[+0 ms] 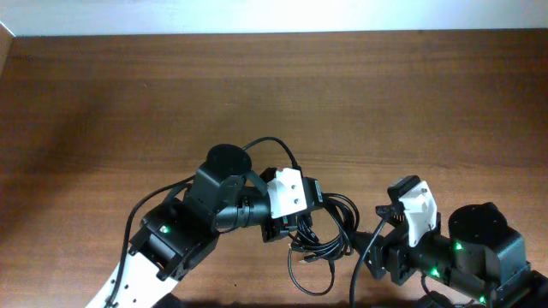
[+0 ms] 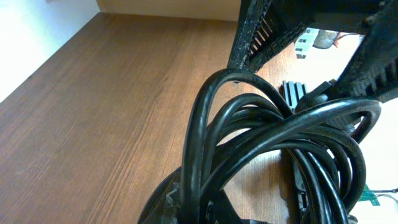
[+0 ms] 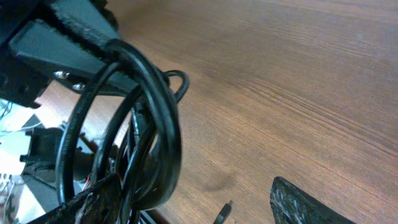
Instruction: Untangle cables
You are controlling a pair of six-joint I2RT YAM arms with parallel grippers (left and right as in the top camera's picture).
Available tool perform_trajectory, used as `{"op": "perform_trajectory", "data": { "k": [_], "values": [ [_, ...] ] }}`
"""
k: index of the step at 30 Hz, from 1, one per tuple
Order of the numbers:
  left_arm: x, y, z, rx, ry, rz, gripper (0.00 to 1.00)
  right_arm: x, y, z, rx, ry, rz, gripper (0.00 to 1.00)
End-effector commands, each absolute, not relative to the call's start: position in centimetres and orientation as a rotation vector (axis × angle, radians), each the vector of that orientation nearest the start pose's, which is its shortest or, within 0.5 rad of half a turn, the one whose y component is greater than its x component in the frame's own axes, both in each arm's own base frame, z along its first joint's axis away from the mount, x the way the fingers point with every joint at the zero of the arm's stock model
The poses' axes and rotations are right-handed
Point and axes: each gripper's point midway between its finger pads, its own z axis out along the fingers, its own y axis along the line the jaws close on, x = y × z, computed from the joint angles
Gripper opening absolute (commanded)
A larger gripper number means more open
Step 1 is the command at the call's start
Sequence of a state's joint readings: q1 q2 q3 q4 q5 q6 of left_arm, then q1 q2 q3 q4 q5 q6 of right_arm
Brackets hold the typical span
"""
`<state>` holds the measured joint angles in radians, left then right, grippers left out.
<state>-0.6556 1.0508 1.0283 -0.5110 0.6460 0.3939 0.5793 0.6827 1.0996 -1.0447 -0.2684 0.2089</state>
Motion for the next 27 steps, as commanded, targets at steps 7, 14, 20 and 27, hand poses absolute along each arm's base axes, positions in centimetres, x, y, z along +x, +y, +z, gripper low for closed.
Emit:
{"op": "perform_trajectory", "data": {
  "k": [7,14,20,27],
  "values": [
    [14.7,-28.3,31.0,1.468,1.422,-1.084,0.00,17.1,12.9,29.9,-0.390,2.191,0.573,0.73],
    [11.4,-28.5,34.0,1.557,1.146,-1.273,0.00,17.9,11.2,29.2,-0.326,2.213,0.444,0.73],
    [10.4,-28.3,34.4,1.576,1.106,-1.331,0.00,19.2,5.4,28.4,0.064,2.232,0.166,0.73],
    [13.0,-28.4,31.8,1.515,1.334,-1.182,0.00,19.3,5.1,28.4,0.144,2.227,0.181,0.72]
  ]
}}
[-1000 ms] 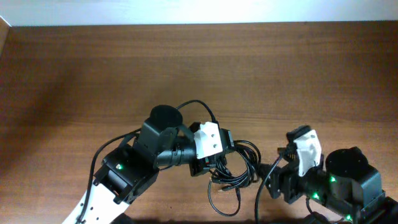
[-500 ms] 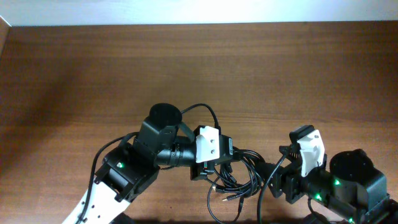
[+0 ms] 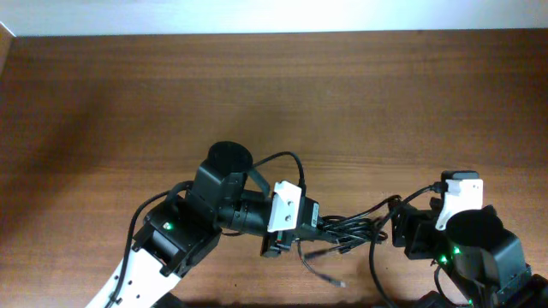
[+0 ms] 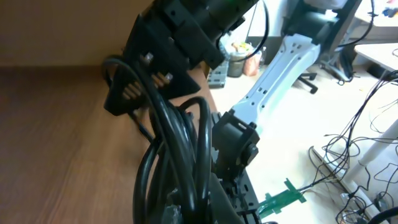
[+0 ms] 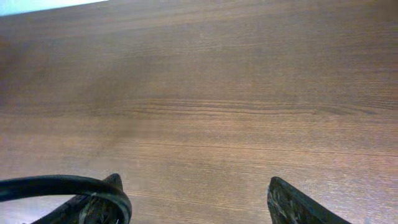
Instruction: Untangle cables
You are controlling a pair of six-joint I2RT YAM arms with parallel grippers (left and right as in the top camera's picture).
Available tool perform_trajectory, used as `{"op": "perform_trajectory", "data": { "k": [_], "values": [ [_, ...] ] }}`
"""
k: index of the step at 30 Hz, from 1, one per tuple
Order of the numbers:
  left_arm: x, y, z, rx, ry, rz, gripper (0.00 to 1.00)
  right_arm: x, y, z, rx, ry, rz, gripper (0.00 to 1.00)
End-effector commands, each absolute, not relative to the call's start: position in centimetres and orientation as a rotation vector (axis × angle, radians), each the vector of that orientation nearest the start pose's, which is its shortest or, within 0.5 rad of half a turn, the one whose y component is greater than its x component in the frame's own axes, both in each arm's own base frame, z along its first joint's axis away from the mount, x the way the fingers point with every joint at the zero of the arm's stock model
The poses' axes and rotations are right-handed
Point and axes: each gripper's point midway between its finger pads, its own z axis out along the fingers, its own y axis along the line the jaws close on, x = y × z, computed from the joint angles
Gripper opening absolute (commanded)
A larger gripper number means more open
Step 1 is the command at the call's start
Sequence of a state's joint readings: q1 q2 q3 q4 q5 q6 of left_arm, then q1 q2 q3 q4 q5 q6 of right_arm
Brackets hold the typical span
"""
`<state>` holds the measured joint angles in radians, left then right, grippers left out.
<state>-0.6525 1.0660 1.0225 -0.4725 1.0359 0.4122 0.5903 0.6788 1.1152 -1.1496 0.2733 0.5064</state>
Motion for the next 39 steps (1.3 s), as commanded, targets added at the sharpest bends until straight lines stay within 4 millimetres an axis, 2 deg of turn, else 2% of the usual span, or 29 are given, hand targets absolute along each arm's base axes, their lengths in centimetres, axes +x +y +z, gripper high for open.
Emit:
{"op": "perform_trajectory", "data": {
  "k": [1,3,5,7,9,14,16,18,20,22,24,27,28,30,31,33,36,39],
  "values": [
    [13.3,-28.4,31.6,1.510,1.356,-1.167,0.00,19.3,5.1,28.4,0.143,2.227,0.183,0.72],
    [14.2,-28.3,31.0,1.484,1.408,-1.108,0.00,19.1,6.1,28.4,0.113,2.243,0.248,0.73],
    [16.3,-28.0,30.2,1.375,1.564,-1.033,0.00,18.1,8.8,28.3,-0.087,2.273,0.372,0.73],
    [16.4,-28.1,30.3,1.368,1.568,-1.035,0.00,16.8,11.2,28.3,-0.323,2.276,0.481,0.73],
    [16.4,-28.1,30.3,1.367,1.564,-1.034,0.00,16.3,11.9,28.3,-0.414,2.266,0.506,0.73],
    [16.2,-28.2,30.5,1.374,1.551,-1.050,0.00,15.4,12.0,27.5,-0.449,2.306,0.523,0.73],
    [14.9,-28.6,32.0,1.412,1.439,-1.139,0.00,15.4,12.2,27.6,-0.452,2.301,0.534,0.73],
    [14.6,-28.7,32.4,1.418,1.414,-1.154,0.00,15.1,13.2,28.2,-0.484,2.280,0.608,0.73],
    [13.3,-28.9,33.5,1.456,1.318,-1.233,0.00,15.1,13.2,28.1,-0.484,2.278,0.607,0.72],
    [12.9,-28.9,34.0,1.466,1.282,-1.254,0.00,15.9,13.0,28.2,-0.464,2.273,0.572,0.73],
    [12.4,-28.9,34.2,1.480,1.262,-1.284,0.00,17.4,12.2,27.6,-0.408,2.295,0.469,0.73],
    [12.0,-28.8,34.2,1.489,1.252,-1.305,0.00,19.5,13.2,25.9,-0.409,2.371,0.424,0.71],
    [11.9,-28.8,34.3,1.494,1.247,-1.316,0.00,20.2,12.9,25.3,-0.358,2.404,0.380,0.69],
    [11.8,-28.7,33.9,1.494,1.272,-1.323,0.00,22.1,10.3,23.9,-0.098,2.459,0.194,0.68],
    [11.8,-28.6,33.8,1.494,1.283,-1.327,0.00,22.2,8.8,23.6,0.029,2.462,0.118,0.68],
    [13.0,-28.5,32.4,1.458,1.399,-1.261,0.00,21.6,5.5,23.7,0.257,2.428,-0.021,0.68],
    [13.6,-28.3,31.3,1.438,1.479,-1.218,0.00,21.0,4.2,25.2,0.324,2.343,-0.001,0.68],
    [15.0,-27.7,29.3,1.395,1.629,-1.106,0.00,20.5,4.0,26.7,0.342,2.278,0.076,0.68]
  ]
}}
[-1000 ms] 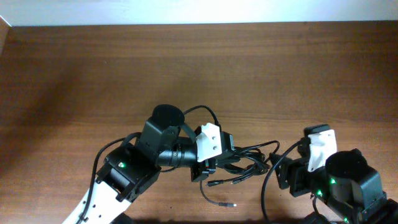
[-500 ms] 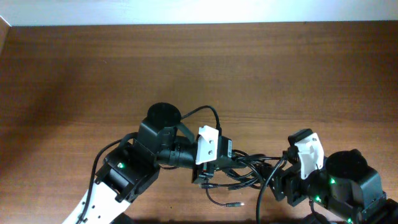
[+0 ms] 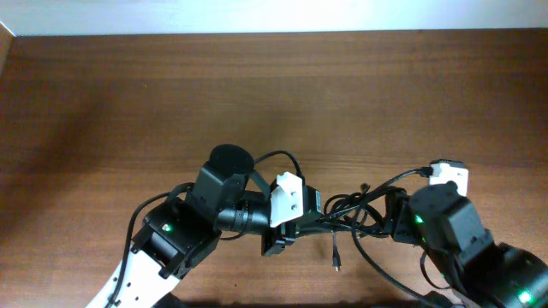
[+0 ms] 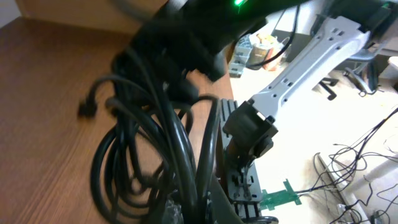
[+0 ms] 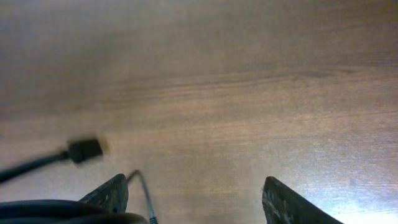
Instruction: Untangle cables
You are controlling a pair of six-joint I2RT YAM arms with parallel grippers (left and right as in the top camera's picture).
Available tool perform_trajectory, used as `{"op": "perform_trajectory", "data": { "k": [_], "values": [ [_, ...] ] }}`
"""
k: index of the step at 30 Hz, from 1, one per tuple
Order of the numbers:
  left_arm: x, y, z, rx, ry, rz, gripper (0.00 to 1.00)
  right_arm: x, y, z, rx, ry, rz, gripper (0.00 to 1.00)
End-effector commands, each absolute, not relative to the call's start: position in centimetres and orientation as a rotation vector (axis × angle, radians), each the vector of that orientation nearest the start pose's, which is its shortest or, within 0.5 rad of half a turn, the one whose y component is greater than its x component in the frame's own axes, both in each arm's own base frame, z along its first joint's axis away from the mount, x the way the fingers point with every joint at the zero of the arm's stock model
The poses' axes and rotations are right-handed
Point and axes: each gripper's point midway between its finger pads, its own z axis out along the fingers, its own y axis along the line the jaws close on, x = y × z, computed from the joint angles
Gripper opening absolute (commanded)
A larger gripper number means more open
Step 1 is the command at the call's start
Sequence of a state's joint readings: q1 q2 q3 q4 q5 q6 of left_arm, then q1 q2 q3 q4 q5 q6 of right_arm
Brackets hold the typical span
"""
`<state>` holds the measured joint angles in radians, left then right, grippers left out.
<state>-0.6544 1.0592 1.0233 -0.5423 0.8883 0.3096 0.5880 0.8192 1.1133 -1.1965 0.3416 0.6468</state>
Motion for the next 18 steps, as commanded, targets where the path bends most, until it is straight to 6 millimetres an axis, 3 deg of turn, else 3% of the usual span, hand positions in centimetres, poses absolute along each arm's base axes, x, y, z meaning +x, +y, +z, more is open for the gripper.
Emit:
{"op": "perform_trajectory", "data": {
  "k": [1,3,4,7,10,11,15,18],
  "values": [
    [15.1,-27.6,29.1,1.393,1.642,-1.099,0.00,20.2,4.2,26.9,0.339,2.270,0.107,0.68],
    [15.3,-27.6,29.0,1.388,1.646,-1.086,0.00,19.7,4.9,27.3,0.321,2.268,0.191,0.70],
    [15.6,-27.5,28.9,1.381,1.656,-1.066,0.00,19.4,5.7,27.2,0.290,2.289,0.246,0.76],
    [15.8,-27.6,29.0,1.377,1.651,-1.055,0.00,18.5,8.1,26.8,0.066,2.351,0.334,0.76],
    [16.0,-27.6,29.1,1.371,1.646,-1.042,0.00,18.5,8.7,26.9,-0.003,2.348,0.351,0.76],
    [16.0,-27.6,29.1,1.371,1.643,-1.041,0.00,18.0,10.0,27.0,-0.140,2.351,0.405,0.76],
    [16.2,-27.6,29.1,1.366,1.648,-1.027,0.00,17.1,11.6,27.0,-0.338,2.344,0.465,0.77],
    [14.1,-28.4,31.4,1.426,1.480,-1.182,0.00,17.8,11.8,27.8,-0.366,2.290,0.453,0.77]
  ]
}}
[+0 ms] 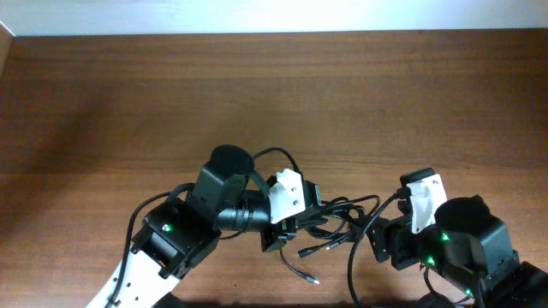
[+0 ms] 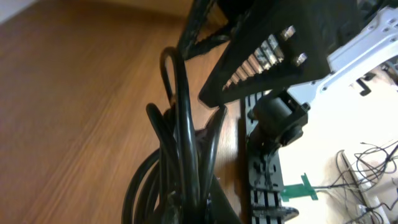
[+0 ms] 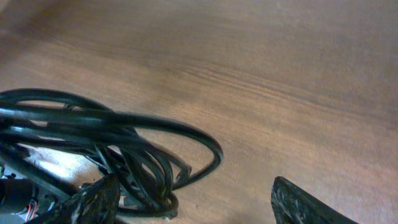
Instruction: Untangle cables
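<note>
A tangle of black cables (image 1: 341,216) lies and hangs between the two arms near the table's front edge. My left gripper (image 1: 288,229) is shut on the bundle; in the left wrist view the cables (image 2: 181,130) rise out of its closed fingers (image 2: 219,208). Two loose cable ends (image 1: 306,277) trail toward the front. My right gripper (image 1: 383,242) is at the bundle's right side. Its fingers (image 3: 93,200) stand wide open, and the cable loops (image 3: 124,149) lie beside the left finger, not clamped.
The brown wooden table (image 1: 257,85) stretches behind and to both sides of the arms. Its front edge runs close under both arm bases. A pale wall strip (image 1: 274,15) borders the far side.
My right arm has moved back toward the front right. The cables, which were stretched between the grippers, now hang slacker in loops. The loose cable end lies further left.
First my left gripper held the coiled bundle, with loops hooked over my right gripper's left finger. Then the right arm stood further right with the cables drawn out in a line. Later it was higher and nearer with the strands spread; now it sits lower again.
</note>
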You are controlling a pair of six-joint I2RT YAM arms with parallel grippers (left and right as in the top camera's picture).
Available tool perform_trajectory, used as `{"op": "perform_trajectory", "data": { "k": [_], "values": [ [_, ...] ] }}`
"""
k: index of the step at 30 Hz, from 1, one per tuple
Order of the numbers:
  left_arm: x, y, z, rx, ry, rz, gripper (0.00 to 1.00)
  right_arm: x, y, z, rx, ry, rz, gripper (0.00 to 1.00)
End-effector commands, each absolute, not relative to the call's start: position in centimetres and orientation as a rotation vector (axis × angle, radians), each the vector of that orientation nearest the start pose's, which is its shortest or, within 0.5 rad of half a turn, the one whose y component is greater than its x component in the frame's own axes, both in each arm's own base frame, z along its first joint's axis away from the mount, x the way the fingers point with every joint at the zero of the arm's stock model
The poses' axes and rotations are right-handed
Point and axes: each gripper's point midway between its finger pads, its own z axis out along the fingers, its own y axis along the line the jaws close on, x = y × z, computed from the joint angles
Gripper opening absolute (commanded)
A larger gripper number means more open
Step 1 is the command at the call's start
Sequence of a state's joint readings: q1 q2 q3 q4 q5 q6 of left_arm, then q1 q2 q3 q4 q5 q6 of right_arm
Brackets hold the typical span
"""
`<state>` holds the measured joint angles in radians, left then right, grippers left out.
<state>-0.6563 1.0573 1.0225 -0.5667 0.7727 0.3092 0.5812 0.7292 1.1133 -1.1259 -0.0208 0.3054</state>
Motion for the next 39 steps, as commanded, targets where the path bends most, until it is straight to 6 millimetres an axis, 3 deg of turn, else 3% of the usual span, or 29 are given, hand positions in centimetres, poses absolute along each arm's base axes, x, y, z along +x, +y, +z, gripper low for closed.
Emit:
{"op": "perform_trajectory", "data": {
  "k": [1,2,4,10,12,13,15,17,19,22,25,26,29,33,37,39],
  "values": [
    [13.5,-28.5,31.9,1.444,1.436,-1.228,0.00,18.7,10.8,28.1,-0.303,2.267,0.379,0.76],
    [13.3,-28.5,31.9,1.448,1.434,-1.238,0.00,20.0,8.1,28.4,-0.094,2.250,0.242,0.76],
    [13.1,-28.3,31.5,1.450,1.467,-1.250,0.00,20.8,4.9,28.8,0.126,2.199,0.098,0.76],
    [13.0,-28.2,31.2,1.451,1.484,-1.256,0.00,20.6,3.3,28.6,0.209,2.193,0.022,0.76],
    [12.8,-28.1,30.9,1.452,1.508,-1.264,0.00,20.9,0.6,29.7,0.337,2.101,-0.121,0.76],
    [12.8,-28.0,30.8,1.452,1.515,-1.265,0.00,20.9,0.5,29.8,0.342,2.095,-0.129,0.76],
    [13.2,-28.0,30.6,1.441,1.533,-1.233,0.00,20.7,2.2,29.0,0.287,2.157,-0.023,0.80],
    [13.8,-28.0,30.3,1.426,1.554,-1.193,0.00,19.7,6.6,27.6,0.010,2.283,0.185,0.80],
    [16.6,-28.0,30.1,1.221,1.744,-1.139,0.00,17.9,10.4,27.1,-0.239,2.338,0.397,0.85],
    [21.2,-26.8,29.6,0.831,1.976,-1.013,0.00,16.7,12.0,27.0,-0.304,2.360,0.521,0.85],
    [23.9,-25.1,29.0,0.473,2.117,-0.954,0.00,16.4,12.5,27.0,-0.319,2.367,0.560,0.85],
    [24.5,-24.7,29.1,0.344,2.150,-0.978,0.00,16.2,12.7,27.0,-0.308,2.373,0.582,0.85],
    [24.9,-25.3,30.7,0.067,2.158,-1.174,0.00,16.8,13.0,27.7,0.002,2.391,0.716,0.85],
    [23.7,-27.3,33.9,0.127,2.069,-1.399,0.00,18.9,12.8,28.6,0.335,2.340,0.786,0.95],
    [22.4,-28.1,34.8,0.211,2.050,-1.484,0.00,21.1,14.1,26.3,0.352,2.429,0.716,0.96],
    [21.7,-28.5,35.6,0.267,2.020,-1.536,0.00,21.9,14.4,25.3,0.363,2.461,0.677,0.92]
  ]
}}
